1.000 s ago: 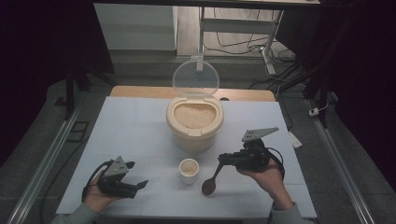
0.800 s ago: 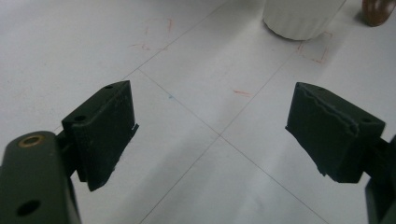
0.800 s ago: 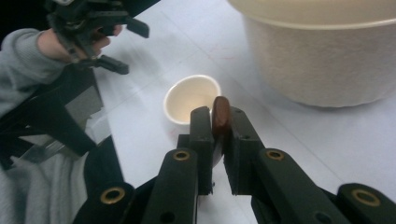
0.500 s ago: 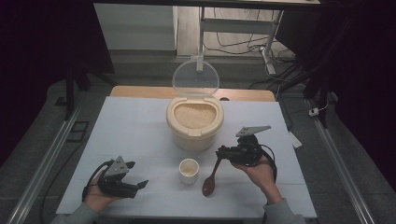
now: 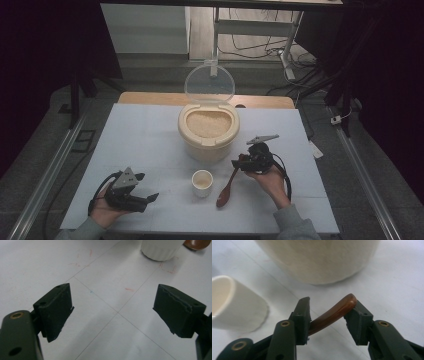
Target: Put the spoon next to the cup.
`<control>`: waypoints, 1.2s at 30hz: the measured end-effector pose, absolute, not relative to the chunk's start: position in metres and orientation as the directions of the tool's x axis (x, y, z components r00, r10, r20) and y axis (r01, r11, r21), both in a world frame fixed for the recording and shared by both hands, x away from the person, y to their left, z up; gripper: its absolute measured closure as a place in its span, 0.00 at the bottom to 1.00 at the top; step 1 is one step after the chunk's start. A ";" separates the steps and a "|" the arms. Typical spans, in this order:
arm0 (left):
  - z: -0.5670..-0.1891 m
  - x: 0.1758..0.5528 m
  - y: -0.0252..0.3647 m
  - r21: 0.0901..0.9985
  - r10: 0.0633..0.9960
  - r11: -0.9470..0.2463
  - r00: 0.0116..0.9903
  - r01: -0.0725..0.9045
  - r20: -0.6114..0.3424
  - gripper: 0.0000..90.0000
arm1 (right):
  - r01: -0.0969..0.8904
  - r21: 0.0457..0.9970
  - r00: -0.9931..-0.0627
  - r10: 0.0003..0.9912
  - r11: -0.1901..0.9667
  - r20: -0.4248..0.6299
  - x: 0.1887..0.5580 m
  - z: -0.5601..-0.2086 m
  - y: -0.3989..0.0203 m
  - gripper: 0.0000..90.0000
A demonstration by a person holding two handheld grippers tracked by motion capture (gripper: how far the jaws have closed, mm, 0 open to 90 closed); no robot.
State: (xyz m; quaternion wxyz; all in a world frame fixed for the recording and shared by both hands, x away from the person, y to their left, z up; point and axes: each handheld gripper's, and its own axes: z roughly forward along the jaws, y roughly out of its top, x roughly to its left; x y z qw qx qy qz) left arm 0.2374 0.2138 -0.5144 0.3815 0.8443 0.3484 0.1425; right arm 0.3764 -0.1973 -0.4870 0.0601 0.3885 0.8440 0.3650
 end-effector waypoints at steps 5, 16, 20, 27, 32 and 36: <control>-0.515 0.238 0.213 0.741 0.695 -0.470 0.718 0.480 -0.025 0.17 | 0.636 0.645 -0.663 0.728 0.424 0.174 0.379 -0.499 -0.197 0.57; -0.516 0.237 0.212 0.737 0.691 -0.476 0.722 0.480 -0.024 0.17 | 0.672 0.607 -0.605 0.788 0.425 0.118 0.381 -0.512 -0.191 0.49; -0.516 0.238 0.212 0.736 0.692 -0.476 0.722 0.481 -0.024 0.17 | 0.677 0.607 -0.589 0.801 0.417 0.108 0.381 -0.514 -0.191 0.45; -0.516 0.238 0.212 0.738 0.694 -0.473 0.720 0.481 -0.024 0.17 | 0.634 0.691 -0.571 0.812 0.347 0.117 0.376 -0.501 -0.207 0.43; -0.516 0.238 0.214 0.740 0.702 -0.466 0.712 0.485 -0.025 0.17 | 0.554 0.758 -0.656 0.741 0.345 0.142 0.358 -0.488 -0.225 0.44; -0.516 0.238 0.214 0.739 0.711 -0.457 0.703 0.495 -0.032 0.16 | 0.481 0.798 -0.710 0.695 0.363 0.112 0.341 -0.483 -0.241 0.44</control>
